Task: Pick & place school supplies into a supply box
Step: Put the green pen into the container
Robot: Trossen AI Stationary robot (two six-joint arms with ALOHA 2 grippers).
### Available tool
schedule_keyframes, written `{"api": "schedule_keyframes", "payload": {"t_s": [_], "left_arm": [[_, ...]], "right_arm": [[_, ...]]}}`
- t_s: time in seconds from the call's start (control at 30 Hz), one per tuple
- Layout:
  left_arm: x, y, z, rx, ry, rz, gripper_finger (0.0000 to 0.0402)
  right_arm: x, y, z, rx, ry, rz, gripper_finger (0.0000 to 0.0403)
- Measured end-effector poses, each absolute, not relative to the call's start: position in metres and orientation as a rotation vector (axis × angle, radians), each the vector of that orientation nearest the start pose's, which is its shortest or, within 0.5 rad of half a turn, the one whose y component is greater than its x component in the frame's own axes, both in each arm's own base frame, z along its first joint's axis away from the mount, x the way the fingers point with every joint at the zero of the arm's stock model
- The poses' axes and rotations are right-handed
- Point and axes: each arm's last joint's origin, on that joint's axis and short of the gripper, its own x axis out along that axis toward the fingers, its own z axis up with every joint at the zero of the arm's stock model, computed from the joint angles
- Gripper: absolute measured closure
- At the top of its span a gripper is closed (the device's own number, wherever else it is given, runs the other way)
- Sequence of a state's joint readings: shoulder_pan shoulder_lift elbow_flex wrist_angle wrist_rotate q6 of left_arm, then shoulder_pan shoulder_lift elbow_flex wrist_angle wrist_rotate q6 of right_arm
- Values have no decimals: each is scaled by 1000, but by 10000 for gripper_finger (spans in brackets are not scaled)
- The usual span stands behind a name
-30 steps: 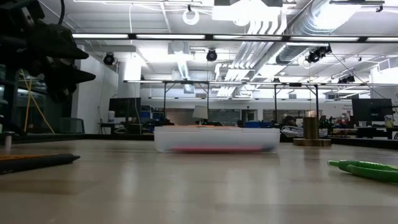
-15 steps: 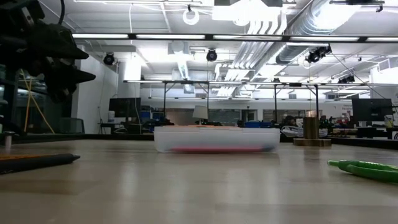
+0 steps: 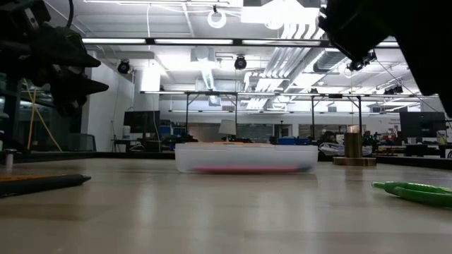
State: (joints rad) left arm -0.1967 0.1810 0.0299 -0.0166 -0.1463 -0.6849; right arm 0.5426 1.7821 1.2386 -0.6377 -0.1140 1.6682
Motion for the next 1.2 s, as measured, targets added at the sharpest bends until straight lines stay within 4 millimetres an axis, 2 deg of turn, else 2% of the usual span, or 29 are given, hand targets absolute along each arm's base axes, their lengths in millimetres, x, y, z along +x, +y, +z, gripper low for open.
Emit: {"api": "schedule_keyframes", "payload": {"t_s": [0.13, 0.67, 1.2], "left_arm": [[105, -17, 157, -654, 176, 8, 169], [105, -17, 157, -652, 176, 8, 169], [105, -17, 157, -652, 175, 9, 169]], "right_arm": [[298, 184, 191, 1159, 1312, -514, 284], [302, 185, 192, 1149, 1252, -488, 284], [302, 179, 186, 1136, 1285, -540, 284]]}}
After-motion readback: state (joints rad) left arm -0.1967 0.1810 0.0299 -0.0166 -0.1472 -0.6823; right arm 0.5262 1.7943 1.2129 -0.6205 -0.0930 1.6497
